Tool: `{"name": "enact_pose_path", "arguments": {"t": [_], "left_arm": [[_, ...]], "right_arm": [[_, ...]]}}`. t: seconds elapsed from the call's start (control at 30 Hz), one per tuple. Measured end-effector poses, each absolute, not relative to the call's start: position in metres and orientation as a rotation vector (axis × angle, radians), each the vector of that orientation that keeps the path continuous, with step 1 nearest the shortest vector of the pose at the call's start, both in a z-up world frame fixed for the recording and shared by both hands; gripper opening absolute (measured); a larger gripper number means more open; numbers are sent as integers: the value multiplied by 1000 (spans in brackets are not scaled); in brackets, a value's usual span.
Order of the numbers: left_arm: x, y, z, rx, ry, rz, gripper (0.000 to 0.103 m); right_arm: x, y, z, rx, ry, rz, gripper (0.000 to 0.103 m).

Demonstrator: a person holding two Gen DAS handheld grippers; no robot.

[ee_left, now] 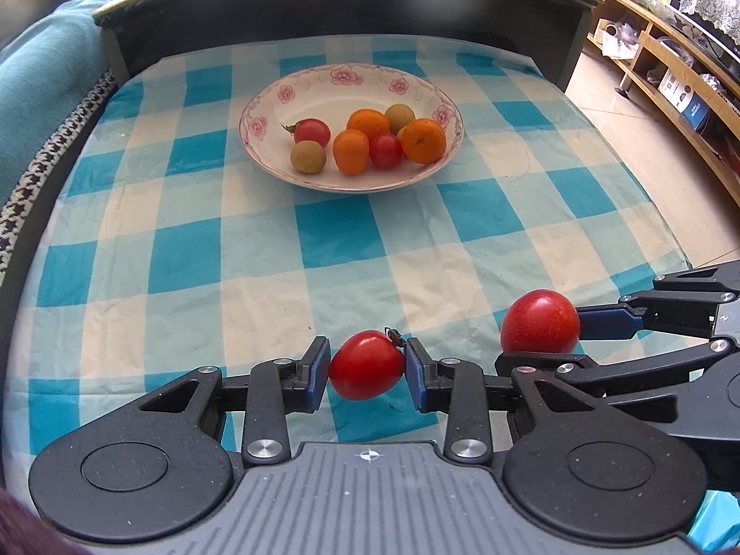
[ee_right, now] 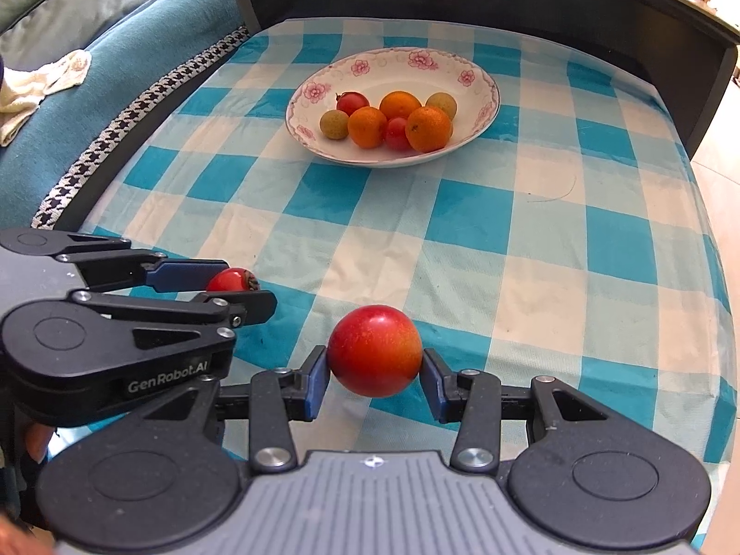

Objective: Organize fruits
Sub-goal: 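Carry both red tomatoes in both grippers toward the bowl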

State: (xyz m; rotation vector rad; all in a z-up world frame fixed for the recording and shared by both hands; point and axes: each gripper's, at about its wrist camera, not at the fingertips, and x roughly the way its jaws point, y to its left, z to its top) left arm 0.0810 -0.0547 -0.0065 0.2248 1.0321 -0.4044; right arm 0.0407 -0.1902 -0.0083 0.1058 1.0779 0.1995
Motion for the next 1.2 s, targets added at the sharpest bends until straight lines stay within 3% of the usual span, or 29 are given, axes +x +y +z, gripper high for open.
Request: {"name": "enact_pose_path", "arguments": {"t": [0.73, 1.2], "left_arm": [[134, -67, 24, 199, 955, -394, 41], [186, -71, 14, 172, 972, -365, 41]], "right_arm": [[90, -205, 19, 156, 991, 158, 44], [145, -212, 14, 163, 975, 152, 44]]}}
